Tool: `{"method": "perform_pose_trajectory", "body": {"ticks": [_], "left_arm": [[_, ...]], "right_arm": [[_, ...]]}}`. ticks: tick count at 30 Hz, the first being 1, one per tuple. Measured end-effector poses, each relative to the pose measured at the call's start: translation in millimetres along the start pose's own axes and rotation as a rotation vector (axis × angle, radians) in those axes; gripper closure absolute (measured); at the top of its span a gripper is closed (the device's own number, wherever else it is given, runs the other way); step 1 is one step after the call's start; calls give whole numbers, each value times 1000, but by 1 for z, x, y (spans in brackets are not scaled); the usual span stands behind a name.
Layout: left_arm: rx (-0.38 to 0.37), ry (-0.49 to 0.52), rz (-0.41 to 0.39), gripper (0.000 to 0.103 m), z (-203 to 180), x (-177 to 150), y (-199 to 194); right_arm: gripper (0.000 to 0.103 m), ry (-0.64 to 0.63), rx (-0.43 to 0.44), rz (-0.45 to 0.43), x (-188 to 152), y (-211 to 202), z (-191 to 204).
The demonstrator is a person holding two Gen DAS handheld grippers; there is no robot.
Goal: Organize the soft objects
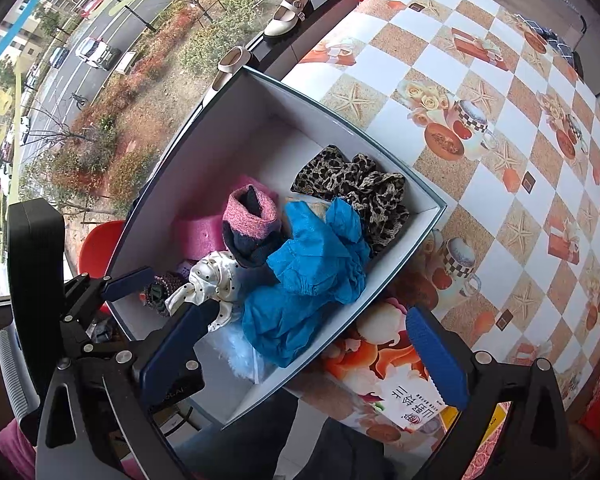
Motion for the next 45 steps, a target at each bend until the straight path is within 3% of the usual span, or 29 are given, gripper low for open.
{"method": "perform_pose_trajectory", "body": {"ticks": [40,45], "left_arm": [[31,124,-15,23,-16,-6,-19],[-3,127,-61,23,-18,-4,-25]], "right_arm": [[0,63,11,-54,-23,-21,13],[0,65,3,-55,-22,-20,14]]}}
Point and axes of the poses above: each gripper's, at about its wrist camera, not at the fingertips, and y roughly the way its jaws point, z to its left, x to its top, the point moved 7 cm from there along y, roughly the way its jaws point, and after that the axes turned 10 degrees about y, right-handed, at the moved point
